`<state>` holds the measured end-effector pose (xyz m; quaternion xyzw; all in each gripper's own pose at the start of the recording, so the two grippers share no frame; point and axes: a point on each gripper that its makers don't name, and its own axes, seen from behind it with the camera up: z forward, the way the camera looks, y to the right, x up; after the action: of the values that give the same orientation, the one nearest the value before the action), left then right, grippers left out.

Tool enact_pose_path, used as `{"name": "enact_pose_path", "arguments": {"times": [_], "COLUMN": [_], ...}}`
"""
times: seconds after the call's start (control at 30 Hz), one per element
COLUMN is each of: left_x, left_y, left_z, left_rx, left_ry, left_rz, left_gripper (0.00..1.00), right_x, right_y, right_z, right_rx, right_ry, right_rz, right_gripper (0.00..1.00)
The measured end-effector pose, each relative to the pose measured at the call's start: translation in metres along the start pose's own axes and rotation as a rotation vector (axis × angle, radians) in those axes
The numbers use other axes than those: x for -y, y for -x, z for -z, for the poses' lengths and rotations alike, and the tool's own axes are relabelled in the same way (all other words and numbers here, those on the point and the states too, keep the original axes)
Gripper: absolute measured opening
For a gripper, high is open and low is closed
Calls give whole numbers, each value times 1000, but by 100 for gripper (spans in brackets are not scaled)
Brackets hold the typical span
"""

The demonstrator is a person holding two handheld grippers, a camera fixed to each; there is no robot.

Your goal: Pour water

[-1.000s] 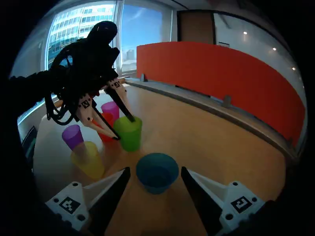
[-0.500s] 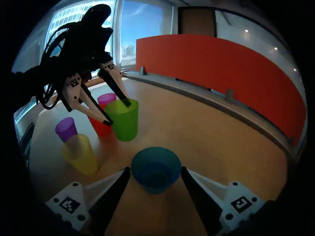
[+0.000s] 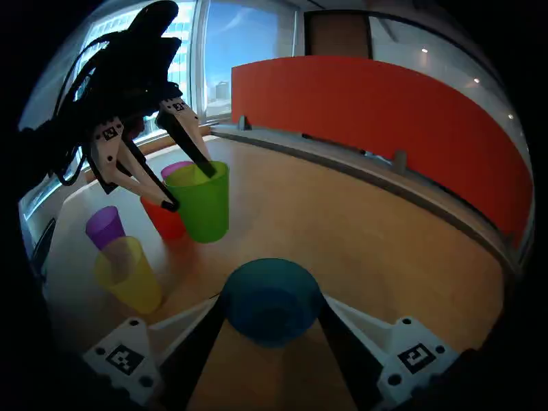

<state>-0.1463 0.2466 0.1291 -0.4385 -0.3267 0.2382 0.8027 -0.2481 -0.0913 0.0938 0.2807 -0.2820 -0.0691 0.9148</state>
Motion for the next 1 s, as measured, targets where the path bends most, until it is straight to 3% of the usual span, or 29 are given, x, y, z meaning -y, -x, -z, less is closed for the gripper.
{"name": "enact_pose_path", "arguments": {"times": [0.27, 0.47, 1.0], "left_x": [0, -6, -36], "left_y": [-4, -13, -48], "left_z": [8, 27, 118], "left_rx": [-24, -76, -338], "left_ry": [-6, -14, -87], "left_rz": [7, 17, 67], "left_gripper": [86, 86, 86], "right_x": [-2, 2, 45], "right_y": [-1, -18, -93], "right_z": [6, 24, 94], "right_rx": [-4, -36, -196], "right_ry": [16, 33, 56], "right_rz": [3, 9, 23], "right_gripper": [92, 92, 92]}}
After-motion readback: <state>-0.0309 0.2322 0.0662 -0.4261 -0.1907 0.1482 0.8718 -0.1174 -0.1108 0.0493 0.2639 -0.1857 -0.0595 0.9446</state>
